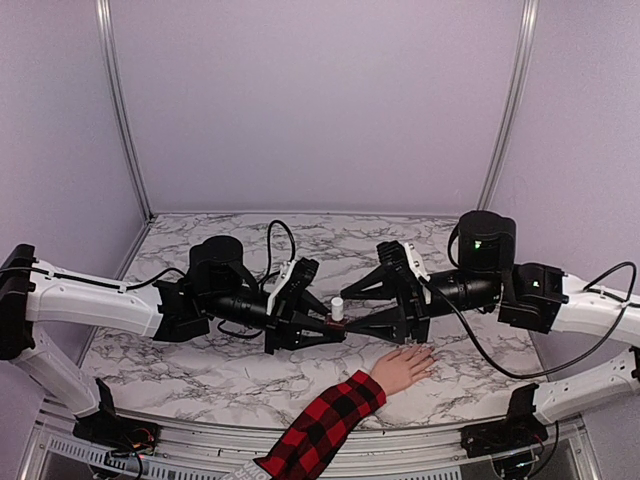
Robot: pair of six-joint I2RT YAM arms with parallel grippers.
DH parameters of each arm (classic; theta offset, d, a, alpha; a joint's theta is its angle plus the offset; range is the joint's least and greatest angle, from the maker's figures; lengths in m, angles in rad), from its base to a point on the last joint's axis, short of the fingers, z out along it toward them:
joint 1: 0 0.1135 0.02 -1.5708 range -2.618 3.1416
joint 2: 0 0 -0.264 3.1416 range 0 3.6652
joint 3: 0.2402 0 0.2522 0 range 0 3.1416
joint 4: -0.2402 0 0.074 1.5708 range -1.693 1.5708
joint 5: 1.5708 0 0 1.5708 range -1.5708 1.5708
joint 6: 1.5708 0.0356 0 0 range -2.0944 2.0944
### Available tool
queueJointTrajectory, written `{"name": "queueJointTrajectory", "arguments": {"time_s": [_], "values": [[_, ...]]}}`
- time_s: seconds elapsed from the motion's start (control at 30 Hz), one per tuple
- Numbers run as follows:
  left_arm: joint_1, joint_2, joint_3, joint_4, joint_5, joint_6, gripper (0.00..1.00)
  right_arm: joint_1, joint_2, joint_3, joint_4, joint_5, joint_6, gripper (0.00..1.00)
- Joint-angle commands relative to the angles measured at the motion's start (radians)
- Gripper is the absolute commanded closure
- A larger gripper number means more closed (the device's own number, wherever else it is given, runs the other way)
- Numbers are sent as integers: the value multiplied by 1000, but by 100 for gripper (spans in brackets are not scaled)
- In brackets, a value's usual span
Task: Paint the nails
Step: Screw the nail polish bottle cap onto the nail polish bottle.
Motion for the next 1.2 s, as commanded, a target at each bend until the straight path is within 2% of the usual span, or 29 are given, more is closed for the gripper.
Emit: {"name": "queueJointTrajectory", "arguments": {"time_s": [0.0,0.13,0.33,0.73,0.9,1.17], "values": [[-3,-16,16,14,64,6,100,3,24,60,-29,-70,-18,52],[-8,-7,25,11,80,1,100,3,50,76,-44,-89,-21,55],[-8,-6,28,7,84,4,100,3,72,98,-65,-102,-24,67],[0,-34,21,4,-16,4,100,3,87,93,-74,-92,-15,84],[8,-52,20,6,-68,-5,100,3,95,85,-72,-62,1,97],[16,-73,14,23,-261,-18,100,-1,99,75,-41,63,32,99]]}}
